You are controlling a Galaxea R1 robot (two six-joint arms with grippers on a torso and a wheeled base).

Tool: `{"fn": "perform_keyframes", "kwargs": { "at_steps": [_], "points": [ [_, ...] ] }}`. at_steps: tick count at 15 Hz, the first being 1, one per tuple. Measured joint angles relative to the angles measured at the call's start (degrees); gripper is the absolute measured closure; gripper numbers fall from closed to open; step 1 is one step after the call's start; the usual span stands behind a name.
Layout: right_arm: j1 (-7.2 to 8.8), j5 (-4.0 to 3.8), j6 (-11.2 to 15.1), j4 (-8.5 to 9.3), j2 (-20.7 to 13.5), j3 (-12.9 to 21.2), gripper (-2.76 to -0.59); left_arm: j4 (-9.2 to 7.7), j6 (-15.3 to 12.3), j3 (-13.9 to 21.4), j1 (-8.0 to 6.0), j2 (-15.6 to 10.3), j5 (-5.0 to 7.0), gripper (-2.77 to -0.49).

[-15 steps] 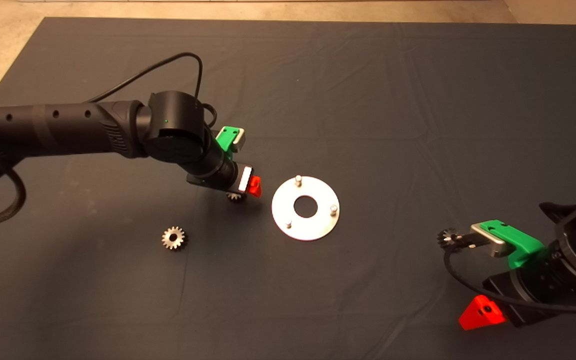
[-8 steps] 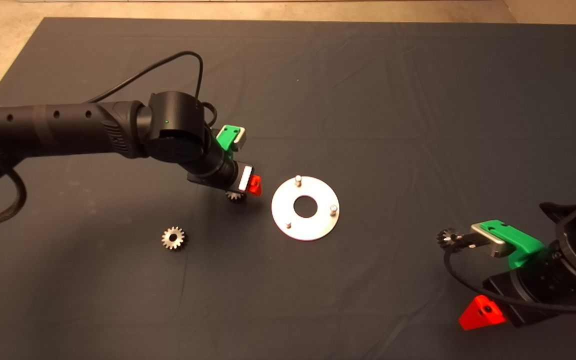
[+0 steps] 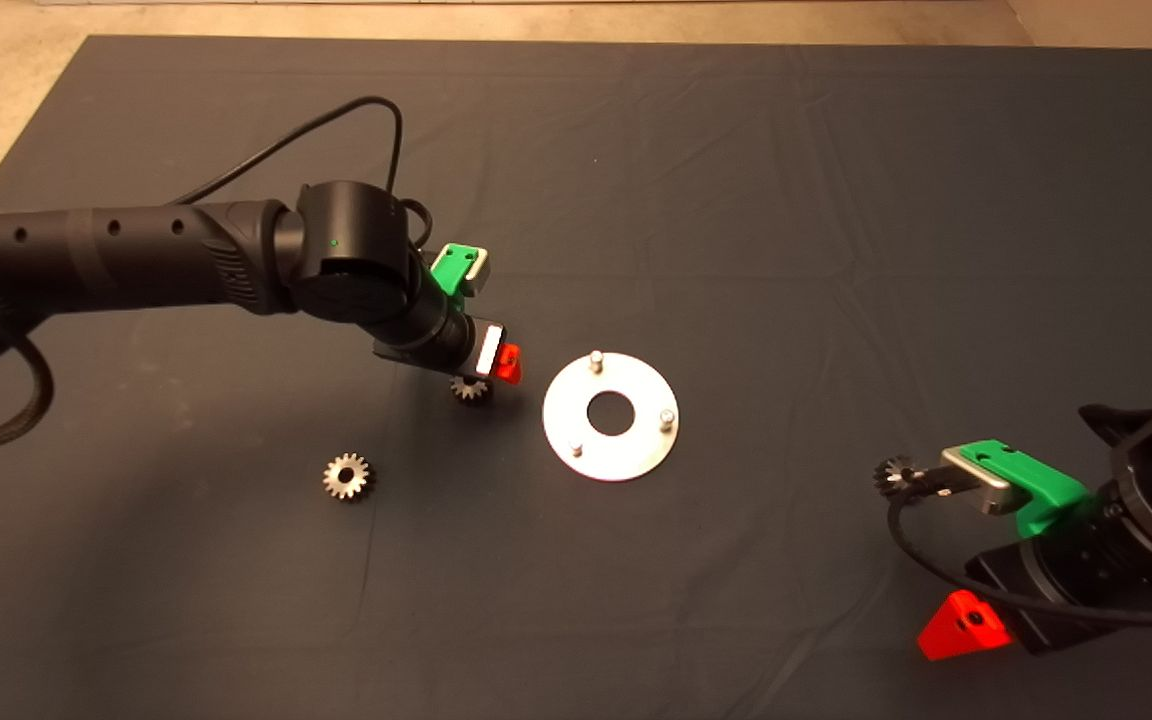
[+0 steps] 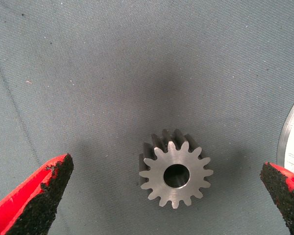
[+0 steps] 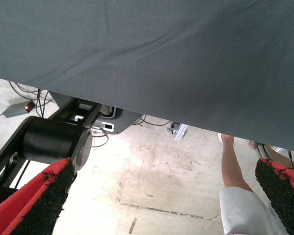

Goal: Install three planetary gears onto the carrier pins

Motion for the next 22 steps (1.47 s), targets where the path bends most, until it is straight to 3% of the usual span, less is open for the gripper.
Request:
{"fn": "perform_keyframes", "kwargs": {
  "at_steps": [8, 11, 14, 22],
  "points": [
    [-0.02, 0.0, 0.0, 0.0, 0.0, 0.0, -2.76, 0.25, -0.1, 0.0, 0.0, 0.0, 0.0, -2.77],
    [-0.02, -0.01, 0.0, 0.0, 0.0, 0.0, -2.76, 1.47, -0.1, 0.0, 0.13, 0.0, -0.01, -2.77],
    [-0.01, 0.02, 0.0, 0.0, 0.1, 0.0, -2.76, 2.34, -0.1, 0.0, 1.73, 0.9, -0.01, -2.77],
    [-0.02, -0.01, 0.0, 0.0, 0.1, 0.0, -2.76, 3.81, -0.1, -0.1, 1.9, 1.4, -0.06, -2.77]
  ]
}}
